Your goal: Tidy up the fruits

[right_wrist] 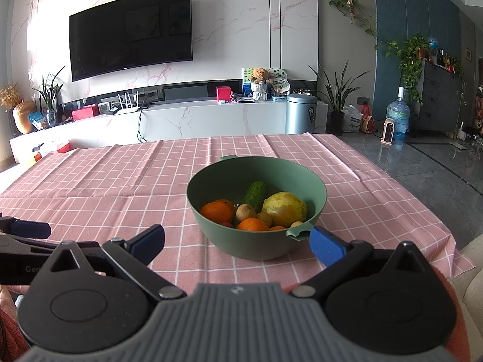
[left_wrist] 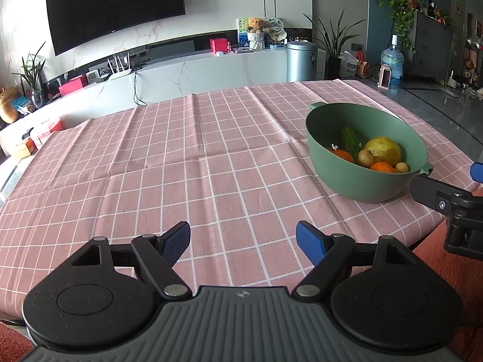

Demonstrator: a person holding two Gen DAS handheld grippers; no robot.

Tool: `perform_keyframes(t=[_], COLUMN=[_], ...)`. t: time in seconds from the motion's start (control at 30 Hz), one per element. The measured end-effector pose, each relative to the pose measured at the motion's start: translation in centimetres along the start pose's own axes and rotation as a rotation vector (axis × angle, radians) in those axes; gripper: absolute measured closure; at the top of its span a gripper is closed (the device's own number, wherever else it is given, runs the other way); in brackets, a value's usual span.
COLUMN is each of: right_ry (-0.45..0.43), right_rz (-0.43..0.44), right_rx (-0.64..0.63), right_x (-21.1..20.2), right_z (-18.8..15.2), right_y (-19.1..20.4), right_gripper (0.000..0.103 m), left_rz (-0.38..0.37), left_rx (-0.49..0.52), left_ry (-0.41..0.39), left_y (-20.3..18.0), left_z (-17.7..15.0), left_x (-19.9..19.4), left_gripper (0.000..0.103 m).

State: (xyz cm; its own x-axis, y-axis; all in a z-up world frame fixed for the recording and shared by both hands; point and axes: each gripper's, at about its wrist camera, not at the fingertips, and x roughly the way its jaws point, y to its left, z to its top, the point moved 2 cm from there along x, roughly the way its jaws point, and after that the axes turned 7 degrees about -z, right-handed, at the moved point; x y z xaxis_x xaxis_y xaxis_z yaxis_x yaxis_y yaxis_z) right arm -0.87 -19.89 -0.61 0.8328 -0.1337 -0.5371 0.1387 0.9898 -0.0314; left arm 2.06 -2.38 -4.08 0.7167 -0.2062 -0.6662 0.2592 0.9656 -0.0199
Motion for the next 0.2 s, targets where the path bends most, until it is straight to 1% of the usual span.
perform_keyframes(t=[0.2], right_ry=[0.001], right_rz=[0.0], right_rx=[0.0], right_x=[0.01], right_z=[-0.02], right_y=[0.0], right_gripper=[0.005], left_rz=[0.001], left_rx=[-0.003], left_ry=[-0.004], left_y=[-0.02], left_z=[0.14], left_x=[-0.03], left_gripper=[0.01])
